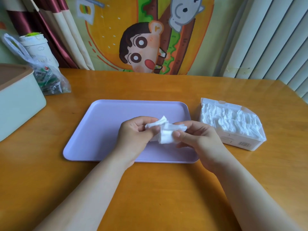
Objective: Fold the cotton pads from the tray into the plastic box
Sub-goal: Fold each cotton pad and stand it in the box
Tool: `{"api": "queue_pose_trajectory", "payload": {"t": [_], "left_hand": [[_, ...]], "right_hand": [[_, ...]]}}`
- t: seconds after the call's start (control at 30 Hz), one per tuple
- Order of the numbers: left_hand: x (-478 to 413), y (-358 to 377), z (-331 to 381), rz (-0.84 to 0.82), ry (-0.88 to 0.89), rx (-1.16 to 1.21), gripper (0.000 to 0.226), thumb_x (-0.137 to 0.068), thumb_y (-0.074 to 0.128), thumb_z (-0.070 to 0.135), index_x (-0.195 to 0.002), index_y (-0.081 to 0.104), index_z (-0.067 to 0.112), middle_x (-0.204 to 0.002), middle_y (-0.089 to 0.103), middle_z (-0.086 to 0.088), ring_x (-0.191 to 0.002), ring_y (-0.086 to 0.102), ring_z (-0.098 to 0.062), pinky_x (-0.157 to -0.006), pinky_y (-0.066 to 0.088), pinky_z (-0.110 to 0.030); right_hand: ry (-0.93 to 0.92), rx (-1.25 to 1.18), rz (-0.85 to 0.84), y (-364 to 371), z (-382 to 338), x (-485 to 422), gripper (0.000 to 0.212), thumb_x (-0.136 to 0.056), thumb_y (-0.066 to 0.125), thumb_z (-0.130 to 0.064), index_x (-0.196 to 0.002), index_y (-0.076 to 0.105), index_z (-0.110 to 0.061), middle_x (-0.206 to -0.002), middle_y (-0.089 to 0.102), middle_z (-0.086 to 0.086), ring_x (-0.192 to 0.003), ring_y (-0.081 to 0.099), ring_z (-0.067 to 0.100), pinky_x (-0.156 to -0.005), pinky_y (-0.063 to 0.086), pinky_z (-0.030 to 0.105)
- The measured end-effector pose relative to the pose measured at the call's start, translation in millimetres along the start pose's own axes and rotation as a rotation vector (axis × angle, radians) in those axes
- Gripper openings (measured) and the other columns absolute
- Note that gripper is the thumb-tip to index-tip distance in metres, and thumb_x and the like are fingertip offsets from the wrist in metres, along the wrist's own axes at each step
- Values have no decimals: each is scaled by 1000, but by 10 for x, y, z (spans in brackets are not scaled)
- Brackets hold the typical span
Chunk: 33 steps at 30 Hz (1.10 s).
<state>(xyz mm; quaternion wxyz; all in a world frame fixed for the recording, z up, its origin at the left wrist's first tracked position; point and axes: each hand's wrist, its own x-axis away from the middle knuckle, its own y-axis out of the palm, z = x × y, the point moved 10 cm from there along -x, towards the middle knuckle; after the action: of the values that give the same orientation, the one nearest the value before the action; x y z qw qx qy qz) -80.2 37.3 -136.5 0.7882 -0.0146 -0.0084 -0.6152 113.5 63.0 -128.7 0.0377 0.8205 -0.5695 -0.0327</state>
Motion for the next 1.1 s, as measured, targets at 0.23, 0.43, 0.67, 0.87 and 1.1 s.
{"api": "queue_pose_trajectory", "payload": {"t": [0.23, 0.43, 0.67, 0.87, 1.1], "left_hand": [[33, 219, -4, -231, 8, -54, 30, -100, 65, 3, -123, 74, 20, -109, 81, 5, -106, 75, -12, -93, 58, -27], [30, 261, -12, -281, 34, -61, 35, -102, 58, -1, -124, 74, 21, -113, 80, -1, -113, 70, -34, -97, 59, -32], [58, 299, 3, -320, 53, -78, 45, -101, 49, -9, -122, 75, 20, -110, 79, -4, -91, 69, -25, -79, 55, -21], [68, 269, 47, -285, 61, -49, 35, -101, 56, -3, -118, 75, 22, -109, 80, -1, -102, 74, -22, -86, 59, -27], [72, 76, 160, -34, 175, -89, 10, -91, 82, 25, -96, 77, 18, -91, 78, 2, -88, 74, -15, -81, 61, -33]], "right_hand": [[-31, 31, 54, 17, -15, 5, 14, -80, 85, 2, -82, 76, -9, -78, 74, 14, -70, 68, 19, -63, 57, 27], [-26, 34, 113, -37, 8, -3, 14, -78, 87, 1, -82, 77, -8, -84, 74, 18, -74, 68, 23, -65, 59, 29], [-28, 101, 141, -75, 29, -10, 20, -78, 90, -2, -90, 78, -14, -86, 72, 12, -74, 66, 20, -67, 58, 34], [-33, 164, 19, 46, 52, -10, 25, -92, 81, -9, -117, 76, -14, -109, 80, 7, -101, 76, 25, -83, 62, 39], [0, 43, 144, -55, 54, 15, 20, -91, 81, -6, -106, 70, 1, -92, 79, 25, -83, 76, 31, -76, 65, 40]]}}
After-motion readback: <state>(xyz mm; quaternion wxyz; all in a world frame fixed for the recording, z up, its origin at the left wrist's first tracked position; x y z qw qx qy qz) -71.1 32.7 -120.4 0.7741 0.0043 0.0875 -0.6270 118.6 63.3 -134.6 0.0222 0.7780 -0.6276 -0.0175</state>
